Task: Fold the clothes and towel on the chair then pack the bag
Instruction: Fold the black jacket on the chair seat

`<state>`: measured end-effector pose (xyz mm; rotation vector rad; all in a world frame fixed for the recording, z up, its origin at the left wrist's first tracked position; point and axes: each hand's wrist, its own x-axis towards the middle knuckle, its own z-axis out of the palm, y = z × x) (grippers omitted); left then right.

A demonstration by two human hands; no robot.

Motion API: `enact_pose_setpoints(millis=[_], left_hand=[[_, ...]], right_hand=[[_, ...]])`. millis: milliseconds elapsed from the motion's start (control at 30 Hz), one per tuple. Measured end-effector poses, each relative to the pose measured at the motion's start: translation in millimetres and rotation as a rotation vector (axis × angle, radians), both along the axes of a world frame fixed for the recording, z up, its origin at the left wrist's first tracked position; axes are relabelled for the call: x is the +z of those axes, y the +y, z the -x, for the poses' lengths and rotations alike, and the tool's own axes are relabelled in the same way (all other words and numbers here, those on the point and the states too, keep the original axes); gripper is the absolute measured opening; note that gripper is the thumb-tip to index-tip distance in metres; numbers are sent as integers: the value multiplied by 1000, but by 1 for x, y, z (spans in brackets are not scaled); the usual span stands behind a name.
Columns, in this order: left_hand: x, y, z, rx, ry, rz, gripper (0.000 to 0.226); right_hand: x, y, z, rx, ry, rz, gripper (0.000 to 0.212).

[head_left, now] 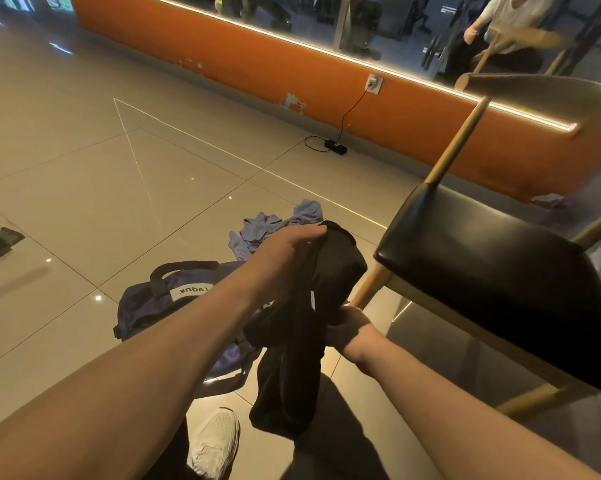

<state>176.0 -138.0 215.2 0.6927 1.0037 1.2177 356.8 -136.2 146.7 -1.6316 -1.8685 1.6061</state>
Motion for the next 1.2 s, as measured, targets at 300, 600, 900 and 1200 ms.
enact_pose_setpoints(millis=[300,600,900,1200], left_hand=[[7,5,23,244,623,-126,28],[-9,-2,46,318,1310,-124,34],[-4,-5,33,221,1133,-113,44],[-1,-8,35,-12,765,-108,37]], right_hand=[[28,12,-35,-233,79,14,20],[83,34,-69,-199,-59,-385,50],[106,35,-66,-219,-76,-532,22],[91,48,-68,-406,-263,-498,38]])
